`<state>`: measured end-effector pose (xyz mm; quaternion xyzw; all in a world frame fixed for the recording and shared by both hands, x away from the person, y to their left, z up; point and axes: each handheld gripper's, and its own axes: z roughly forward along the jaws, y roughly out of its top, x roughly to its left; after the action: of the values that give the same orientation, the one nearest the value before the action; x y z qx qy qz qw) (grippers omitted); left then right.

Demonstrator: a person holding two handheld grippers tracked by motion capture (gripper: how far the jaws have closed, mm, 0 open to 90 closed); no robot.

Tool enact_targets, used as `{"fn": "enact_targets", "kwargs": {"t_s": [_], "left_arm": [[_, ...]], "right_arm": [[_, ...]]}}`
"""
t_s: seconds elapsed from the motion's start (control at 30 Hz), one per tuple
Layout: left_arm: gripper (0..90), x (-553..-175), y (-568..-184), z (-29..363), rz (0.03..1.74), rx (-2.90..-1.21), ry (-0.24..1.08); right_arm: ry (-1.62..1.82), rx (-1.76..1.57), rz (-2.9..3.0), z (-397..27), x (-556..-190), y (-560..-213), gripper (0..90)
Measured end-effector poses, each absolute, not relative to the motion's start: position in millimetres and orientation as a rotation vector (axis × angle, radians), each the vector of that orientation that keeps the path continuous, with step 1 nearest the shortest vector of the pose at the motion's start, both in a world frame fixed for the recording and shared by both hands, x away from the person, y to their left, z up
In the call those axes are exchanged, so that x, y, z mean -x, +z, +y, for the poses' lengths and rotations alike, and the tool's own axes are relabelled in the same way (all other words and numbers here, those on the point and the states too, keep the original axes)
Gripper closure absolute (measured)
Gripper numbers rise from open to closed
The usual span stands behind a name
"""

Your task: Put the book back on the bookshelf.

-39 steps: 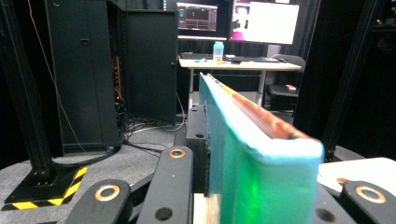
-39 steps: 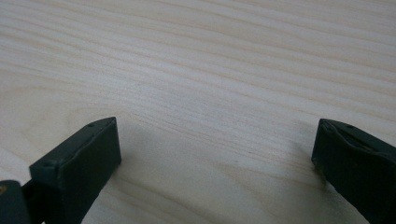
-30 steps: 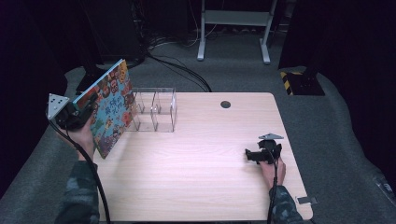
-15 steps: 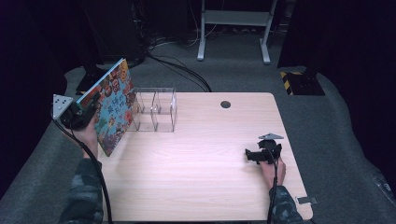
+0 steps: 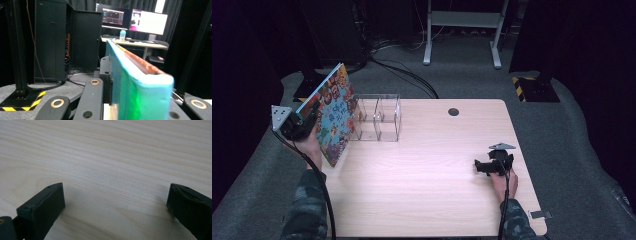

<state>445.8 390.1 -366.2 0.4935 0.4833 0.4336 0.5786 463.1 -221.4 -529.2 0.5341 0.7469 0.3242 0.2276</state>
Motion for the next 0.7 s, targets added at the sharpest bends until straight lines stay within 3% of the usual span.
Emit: {"fn": "enact_targets", "kwargs": {"t_s": [0.7], "left_arm": [[80.3, -452, -383, 386, 1.200, -1.015, 0.989]], "right_arm": [[0.890, -1.476, 2.060, -221, -463, -529, 1.3]]}}
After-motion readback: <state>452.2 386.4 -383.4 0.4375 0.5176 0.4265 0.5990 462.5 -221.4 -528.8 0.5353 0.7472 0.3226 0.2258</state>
